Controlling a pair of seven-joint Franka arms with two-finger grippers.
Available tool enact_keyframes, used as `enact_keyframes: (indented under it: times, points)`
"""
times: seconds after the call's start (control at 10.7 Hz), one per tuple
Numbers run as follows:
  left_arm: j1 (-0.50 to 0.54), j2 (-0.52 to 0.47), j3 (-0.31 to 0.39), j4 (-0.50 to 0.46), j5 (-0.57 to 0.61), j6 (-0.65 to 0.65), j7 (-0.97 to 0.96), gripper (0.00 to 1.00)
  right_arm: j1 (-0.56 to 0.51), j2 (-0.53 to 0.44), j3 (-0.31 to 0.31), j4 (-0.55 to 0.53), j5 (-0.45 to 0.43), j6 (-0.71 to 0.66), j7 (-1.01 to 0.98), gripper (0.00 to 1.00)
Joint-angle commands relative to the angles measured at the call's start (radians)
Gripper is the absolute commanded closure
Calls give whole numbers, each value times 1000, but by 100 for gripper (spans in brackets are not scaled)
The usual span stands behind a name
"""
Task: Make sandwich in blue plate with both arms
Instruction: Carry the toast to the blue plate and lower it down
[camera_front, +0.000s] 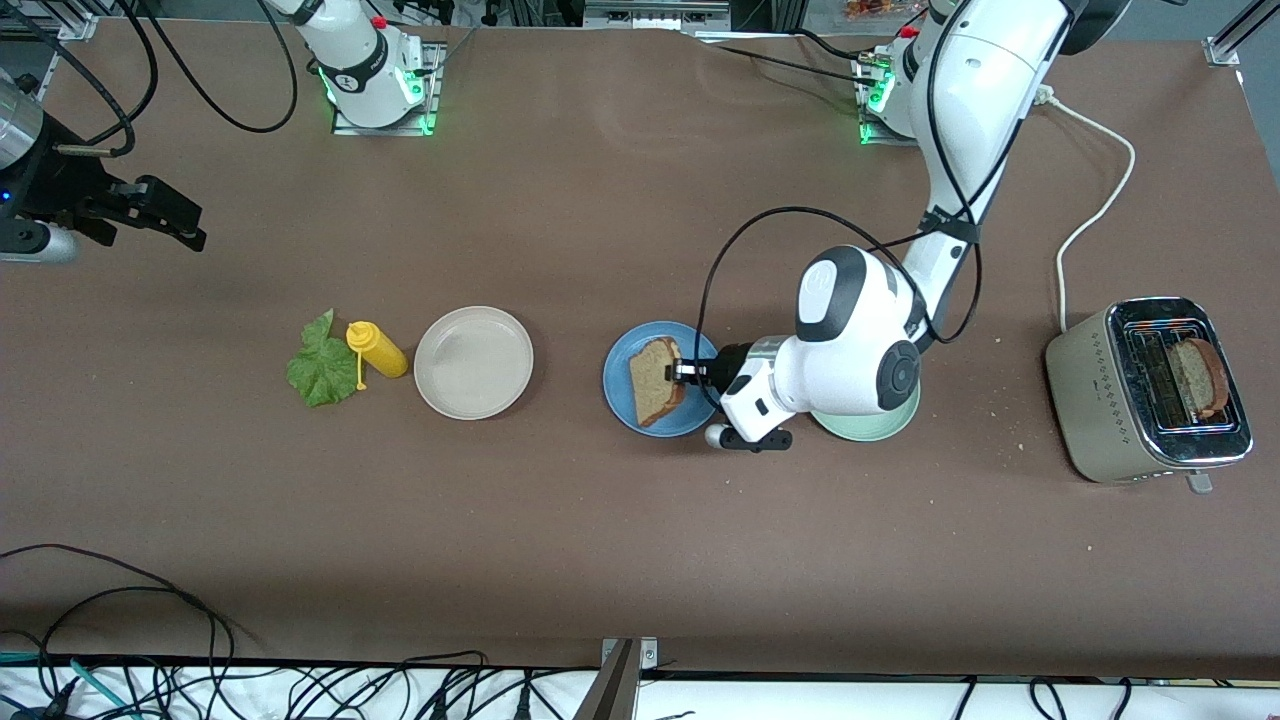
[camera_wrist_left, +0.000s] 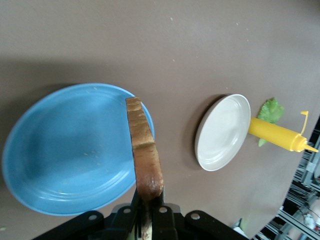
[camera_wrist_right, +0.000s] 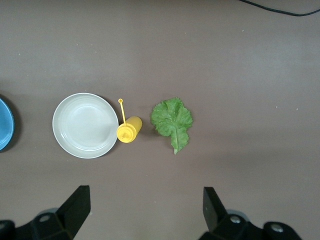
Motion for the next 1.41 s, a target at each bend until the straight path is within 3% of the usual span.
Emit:
enact_keyframes:
  times: [0.0, 0.94, 1.03, 1.13, 1.31]
  points:
    - [-17, 24, 14, 33, -57, -4, 0, 100, 0, -2, 0, 12, 12, -15, -3, 0]
    - [-43, 78, 14, 30, -51, -1, 4, 100, 0, -2, -2, 11, 12, -15, -5, 0]
    - [-39, 78, 14, 28, -45, -3, 6, 75, 0, -1, -2, 11, 12, -15, -6, 0]
    - [-32, 78, 17, 17, -43, -1, 7, 1, 0, -1, -2, 11, 12, -15, -6, 0]
    - [-29, 76, 40, 17, -45, -1, 6, 0, 0, -1, -2, 11, 12, -15, -6, 0]
